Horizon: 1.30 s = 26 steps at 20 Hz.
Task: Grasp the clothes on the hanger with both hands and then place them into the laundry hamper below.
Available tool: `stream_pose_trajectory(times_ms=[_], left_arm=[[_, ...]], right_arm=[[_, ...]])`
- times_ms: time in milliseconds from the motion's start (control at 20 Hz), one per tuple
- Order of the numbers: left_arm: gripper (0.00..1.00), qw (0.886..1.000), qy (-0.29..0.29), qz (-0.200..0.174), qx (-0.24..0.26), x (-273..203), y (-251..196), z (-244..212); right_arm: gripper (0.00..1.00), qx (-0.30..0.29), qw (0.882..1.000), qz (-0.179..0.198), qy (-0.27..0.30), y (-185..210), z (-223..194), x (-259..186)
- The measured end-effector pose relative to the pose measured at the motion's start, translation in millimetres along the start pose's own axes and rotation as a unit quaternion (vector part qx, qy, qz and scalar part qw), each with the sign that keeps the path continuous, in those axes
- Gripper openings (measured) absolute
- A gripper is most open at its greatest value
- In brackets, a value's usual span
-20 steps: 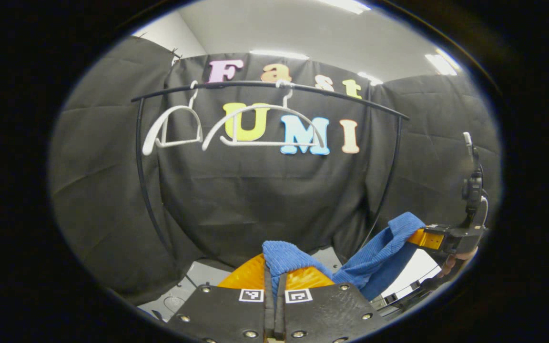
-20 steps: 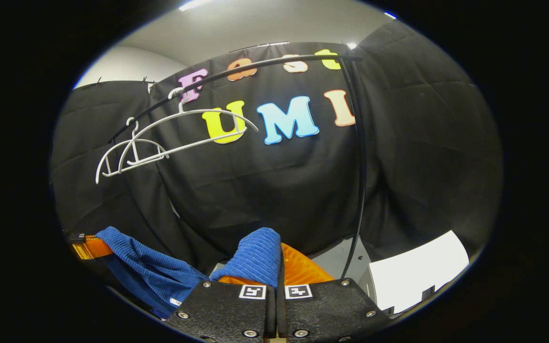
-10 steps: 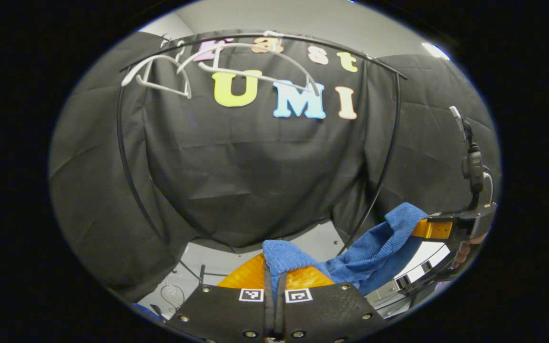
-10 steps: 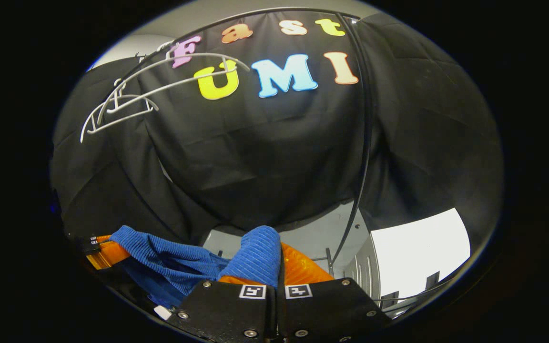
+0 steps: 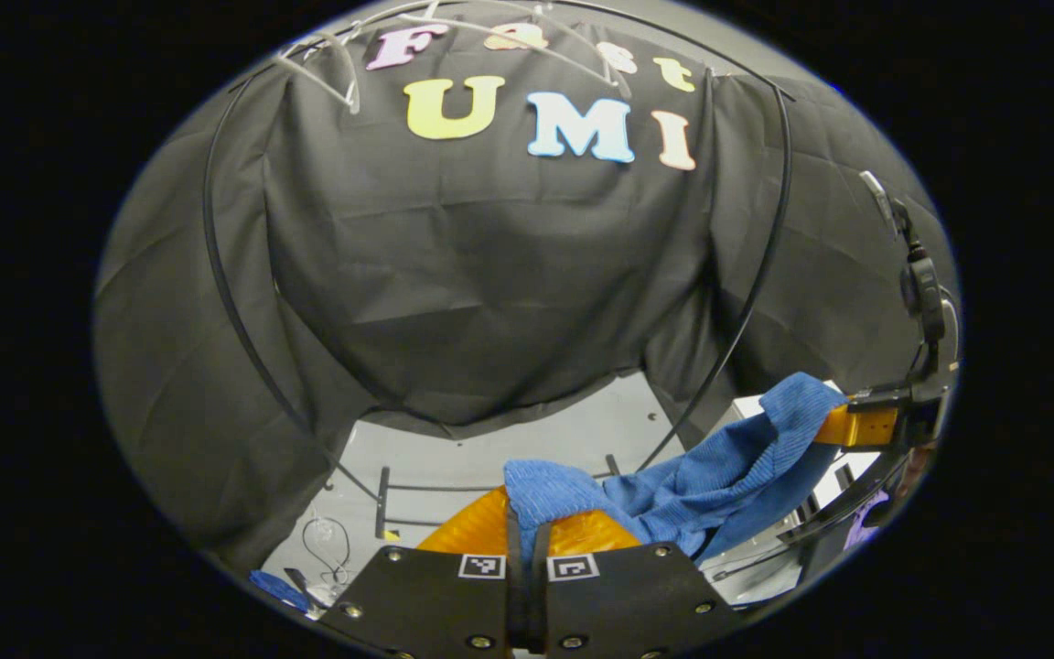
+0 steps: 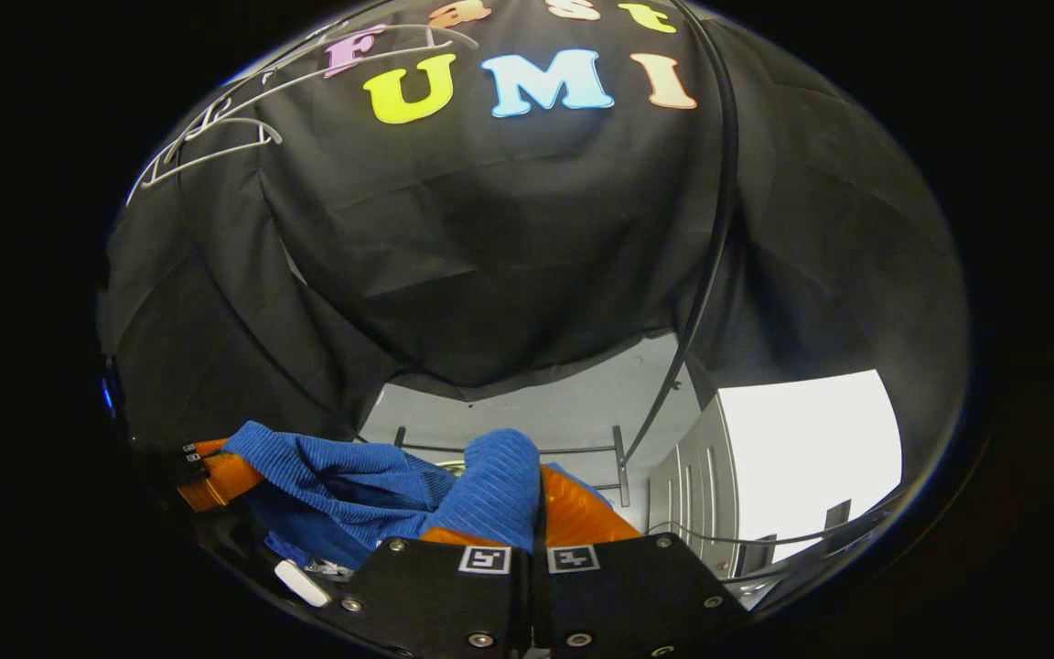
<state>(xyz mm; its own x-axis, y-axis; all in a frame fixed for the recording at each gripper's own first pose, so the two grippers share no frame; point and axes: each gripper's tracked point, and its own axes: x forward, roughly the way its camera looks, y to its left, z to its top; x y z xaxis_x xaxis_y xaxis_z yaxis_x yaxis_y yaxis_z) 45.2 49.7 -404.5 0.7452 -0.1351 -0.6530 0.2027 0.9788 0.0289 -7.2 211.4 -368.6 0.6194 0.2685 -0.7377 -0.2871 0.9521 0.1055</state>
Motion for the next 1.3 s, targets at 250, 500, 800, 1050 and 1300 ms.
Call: stream_pose_trajectory(times_ms=[250, 500, 800, 1050, 1300], left_arm=[[0.01, 0.999, 0.034, 0.007, -0.007, 27, 20, -42], [0.01, 0.998, 0.062, 0.007, -0.027, 45, 28, -66], [0.02, 0.997, 0.076, -0.005, -0.020, 50, 36, -83], [0.03, 0.995, 0.092, -0.030, -0.004, 62, 34, -100], [0.03, 0.993, 0.109, -0.044, 0.004, 70, 39, -114]], right_arm=[[0.01, 0.014, 1.000, -0.014, 0.021, -6, -33, 26], [0.01, 0.011, 0.998, -0.031, 0.059, -5, -55, 41], [0.01, 0.010, 0.996, -0.036, 0.083, 7, -78, 40], [0.02, -0.013, 0.993, -0.046, 0.106, 21, -91, 50], [0.06, 0.001, 0.991, -0.047, 0.124, 38, -103, 54]])
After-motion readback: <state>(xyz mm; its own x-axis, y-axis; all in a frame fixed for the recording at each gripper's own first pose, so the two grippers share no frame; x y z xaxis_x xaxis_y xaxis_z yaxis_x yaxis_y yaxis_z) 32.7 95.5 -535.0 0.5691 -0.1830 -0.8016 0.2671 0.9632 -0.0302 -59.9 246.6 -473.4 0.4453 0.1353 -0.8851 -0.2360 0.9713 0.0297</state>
